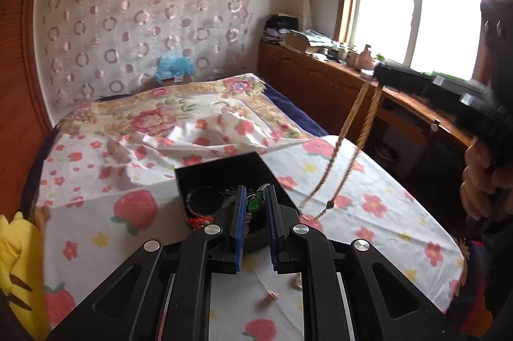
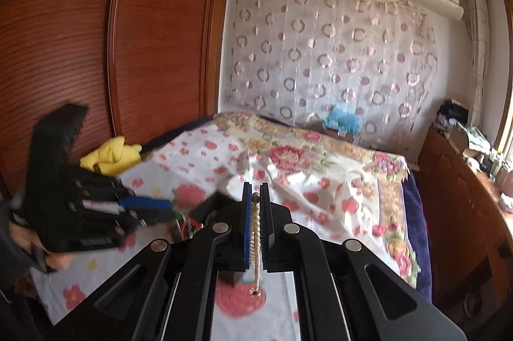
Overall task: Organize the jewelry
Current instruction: 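Carry the green pendant over the box with the left gripper while the right carries the chain, then release the pendant into the box with the left gripper while the right lowers the chain in, then grasp the gold ring with the right gripper while the left reaches toward the flower earring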
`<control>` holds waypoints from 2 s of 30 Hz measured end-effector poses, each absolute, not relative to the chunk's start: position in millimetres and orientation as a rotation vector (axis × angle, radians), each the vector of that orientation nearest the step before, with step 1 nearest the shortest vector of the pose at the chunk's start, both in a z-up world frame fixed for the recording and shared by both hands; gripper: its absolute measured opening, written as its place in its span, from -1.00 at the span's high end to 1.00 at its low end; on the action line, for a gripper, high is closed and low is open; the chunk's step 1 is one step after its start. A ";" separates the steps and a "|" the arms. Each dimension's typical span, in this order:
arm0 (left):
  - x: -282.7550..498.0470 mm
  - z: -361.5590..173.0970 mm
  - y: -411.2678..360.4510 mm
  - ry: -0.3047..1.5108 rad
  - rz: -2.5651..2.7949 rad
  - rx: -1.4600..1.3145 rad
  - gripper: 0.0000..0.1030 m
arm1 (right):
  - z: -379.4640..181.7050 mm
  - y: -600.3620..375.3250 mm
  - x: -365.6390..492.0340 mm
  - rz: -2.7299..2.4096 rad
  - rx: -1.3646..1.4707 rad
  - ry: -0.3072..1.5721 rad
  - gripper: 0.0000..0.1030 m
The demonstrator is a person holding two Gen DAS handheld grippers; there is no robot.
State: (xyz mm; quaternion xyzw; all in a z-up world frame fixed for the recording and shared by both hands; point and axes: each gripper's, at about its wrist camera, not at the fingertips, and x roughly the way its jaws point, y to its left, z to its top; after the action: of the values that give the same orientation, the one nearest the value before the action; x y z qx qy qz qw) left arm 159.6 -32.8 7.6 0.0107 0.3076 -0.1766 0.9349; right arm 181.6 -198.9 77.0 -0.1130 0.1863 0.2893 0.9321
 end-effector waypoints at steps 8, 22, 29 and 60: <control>188.0 0.4 -22.1 0.642 -0.339 -0.001 0.79 | 99.0 -176.6 197.0 0.627 -0.247 0.329 0.89; 214.3 -34.3 -19.8 0.725 -0.341 -0.018 0.78 | 84.8 -157.2 222.6 0.656 -0.254 0.368 0.89; 211.8 -35.3 -12.7 0.729 -0.327 -0.027 0.78 | 52.0 -149.5 238.3 0.684 -0.245 0.456 0.89; 146.3 -79.0 -16.1 0.845 -0.349 -0.001 0.62 | -84.3 -172.0 186.5 0.685 -0.231 0.785 0.30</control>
State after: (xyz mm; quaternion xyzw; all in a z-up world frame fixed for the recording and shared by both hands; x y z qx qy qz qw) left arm 146.3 -16.1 -79.0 -0.0003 0.4080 -0.1685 0.8973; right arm 186.5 -172.0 -84.3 -0.1103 0.3740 0.3266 0.8610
